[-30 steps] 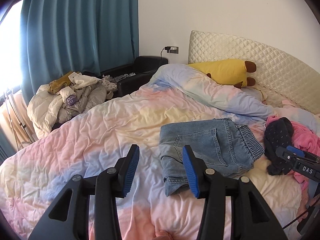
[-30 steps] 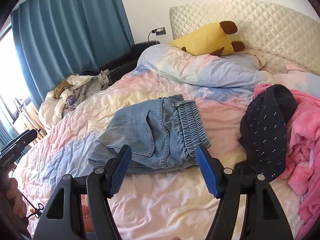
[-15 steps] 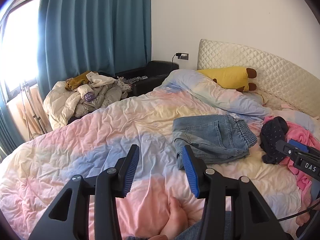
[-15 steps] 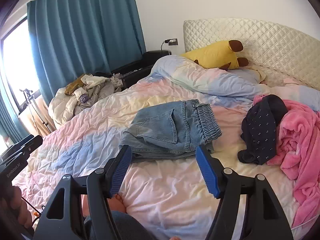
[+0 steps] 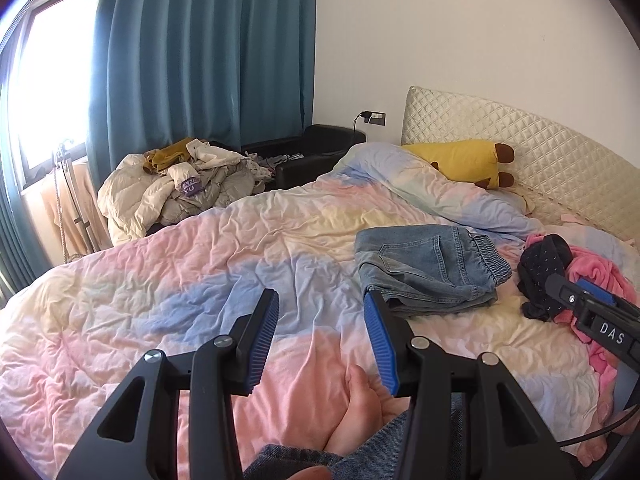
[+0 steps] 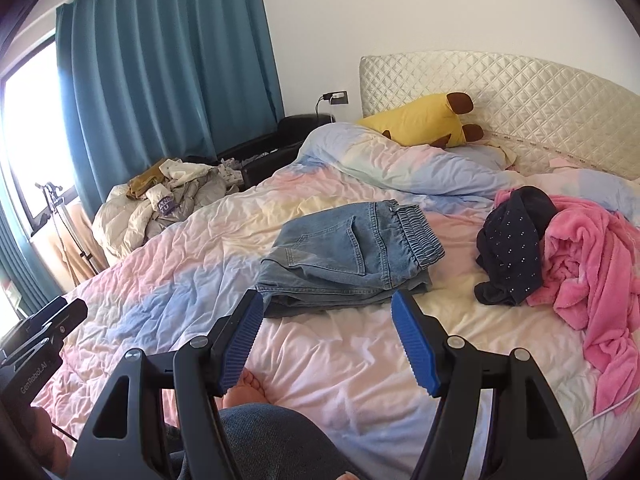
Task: Fold clothes
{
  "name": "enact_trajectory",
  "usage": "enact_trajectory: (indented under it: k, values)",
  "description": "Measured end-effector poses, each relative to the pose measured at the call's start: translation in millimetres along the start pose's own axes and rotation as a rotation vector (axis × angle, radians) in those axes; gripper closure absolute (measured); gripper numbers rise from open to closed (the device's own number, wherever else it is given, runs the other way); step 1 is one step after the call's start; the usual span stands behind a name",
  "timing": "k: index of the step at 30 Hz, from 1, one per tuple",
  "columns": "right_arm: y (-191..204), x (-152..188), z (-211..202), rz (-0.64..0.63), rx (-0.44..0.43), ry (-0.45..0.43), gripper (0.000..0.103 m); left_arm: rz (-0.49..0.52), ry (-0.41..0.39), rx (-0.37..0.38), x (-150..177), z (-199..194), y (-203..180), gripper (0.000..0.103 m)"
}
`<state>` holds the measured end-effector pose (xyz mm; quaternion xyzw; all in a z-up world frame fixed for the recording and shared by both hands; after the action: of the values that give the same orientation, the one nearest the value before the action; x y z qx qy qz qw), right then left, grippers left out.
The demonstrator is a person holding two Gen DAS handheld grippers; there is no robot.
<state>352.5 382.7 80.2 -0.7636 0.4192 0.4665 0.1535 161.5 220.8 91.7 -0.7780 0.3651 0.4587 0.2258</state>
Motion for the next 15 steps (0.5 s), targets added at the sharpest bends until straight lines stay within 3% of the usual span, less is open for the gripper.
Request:
enact_trajectory:
  k: [15]
  values:
    - [6.8, 7.5, 6.5, -0.013, 0.033, 0.04, 0.035, -0.005, 0.005, -0.003, 1.1, 1.3, 4.2, 0.057]
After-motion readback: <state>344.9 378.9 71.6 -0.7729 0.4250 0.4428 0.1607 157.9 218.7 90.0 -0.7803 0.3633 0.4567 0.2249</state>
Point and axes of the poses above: each gripper's, at about its wrist camera, not at the fingertips, and z roughly the way its jaws point, y to its left, x to its underside, the point moved 2 cm from there along z, roughly the way its jaws point, and after that the axes turned 2 degrees about -y, right-handed, at the moved point
